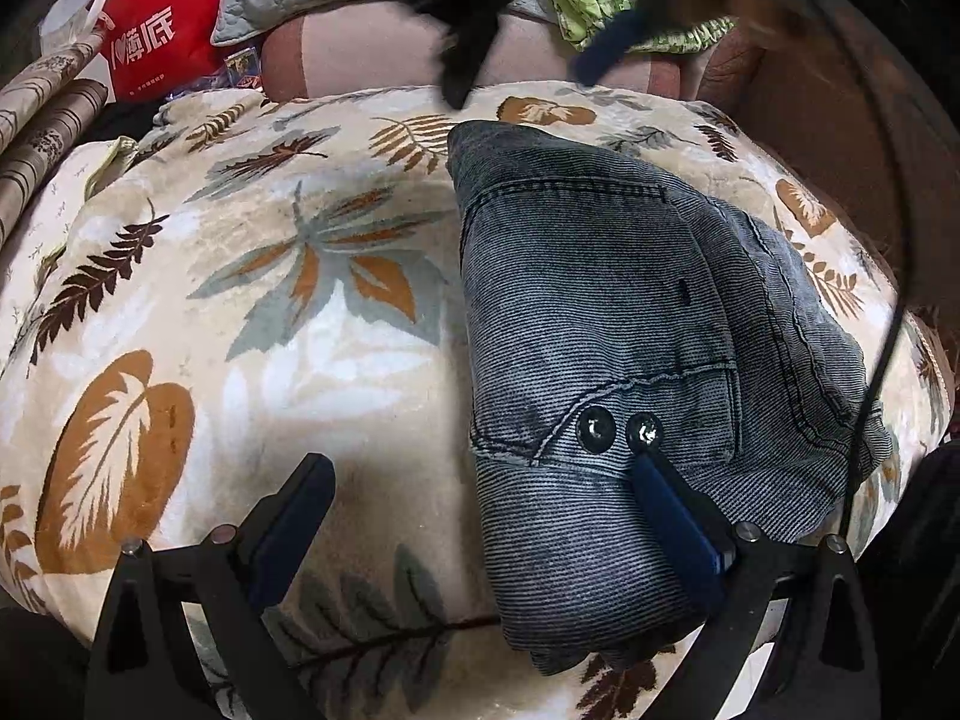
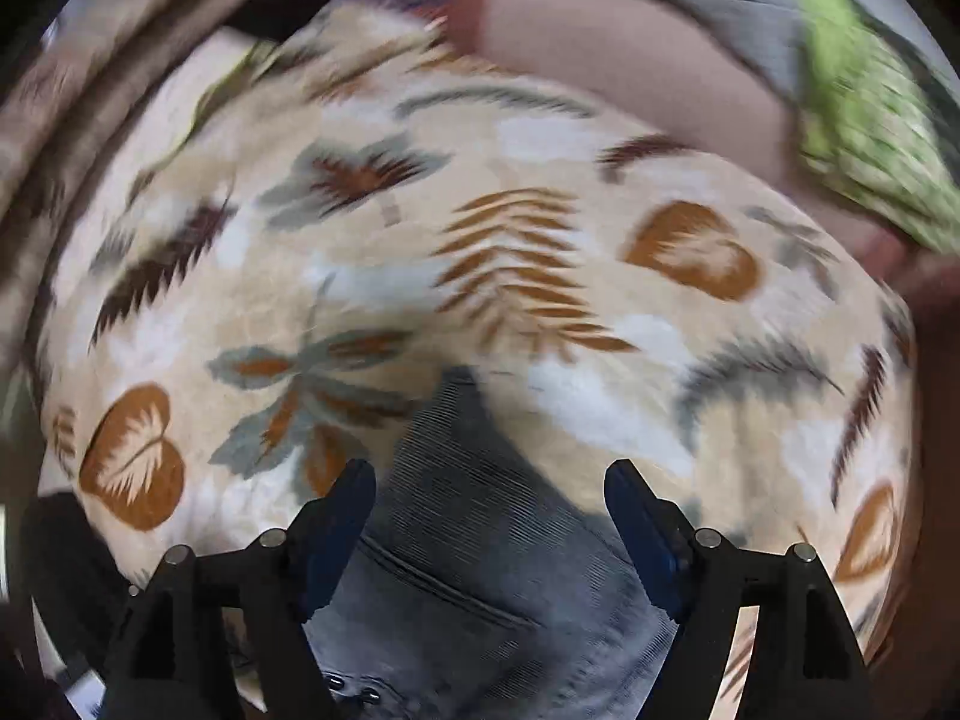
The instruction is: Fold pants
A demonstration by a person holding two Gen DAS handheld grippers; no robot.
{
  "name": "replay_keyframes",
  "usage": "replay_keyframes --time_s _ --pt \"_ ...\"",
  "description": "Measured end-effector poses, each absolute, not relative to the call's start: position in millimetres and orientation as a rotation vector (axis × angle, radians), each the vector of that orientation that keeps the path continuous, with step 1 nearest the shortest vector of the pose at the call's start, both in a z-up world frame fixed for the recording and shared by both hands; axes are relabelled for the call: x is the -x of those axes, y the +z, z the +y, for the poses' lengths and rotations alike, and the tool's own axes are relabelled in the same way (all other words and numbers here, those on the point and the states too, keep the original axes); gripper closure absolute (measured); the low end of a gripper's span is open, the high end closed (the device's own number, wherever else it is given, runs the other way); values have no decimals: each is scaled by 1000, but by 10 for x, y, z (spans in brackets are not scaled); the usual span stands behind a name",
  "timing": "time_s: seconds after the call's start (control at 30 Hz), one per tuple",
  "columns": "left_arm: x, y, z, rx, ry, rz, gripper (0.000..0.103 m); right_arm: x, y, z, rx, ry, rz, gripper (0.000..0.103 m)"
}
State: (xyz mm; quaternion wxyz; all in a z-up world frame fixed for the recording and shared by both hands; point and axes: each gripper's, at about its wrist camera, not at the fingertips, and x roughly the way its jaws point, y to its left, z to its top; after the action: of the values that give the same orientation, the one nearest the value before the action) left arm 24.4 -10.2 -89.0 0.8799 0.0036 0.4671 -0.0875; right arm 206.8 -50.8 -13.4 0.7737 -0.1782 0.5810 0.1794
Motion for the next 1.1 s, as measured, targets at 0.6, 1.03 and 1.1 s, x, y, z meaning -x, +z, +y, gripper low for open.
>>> replay_keyframes --time_s 0.6,1.03,1.1 --pt "-279 -927 -56 40 -204 986 0 -2415 -178 -1173 1 344 1260 73" --pt "-252 -863 48 141 -221 974 1 -1947 -967 -1755 -570 550 1383 82" --pt "-220 -798 113 180 -232 961 1 -1866 -800 -1779 -567 582 1340 81"
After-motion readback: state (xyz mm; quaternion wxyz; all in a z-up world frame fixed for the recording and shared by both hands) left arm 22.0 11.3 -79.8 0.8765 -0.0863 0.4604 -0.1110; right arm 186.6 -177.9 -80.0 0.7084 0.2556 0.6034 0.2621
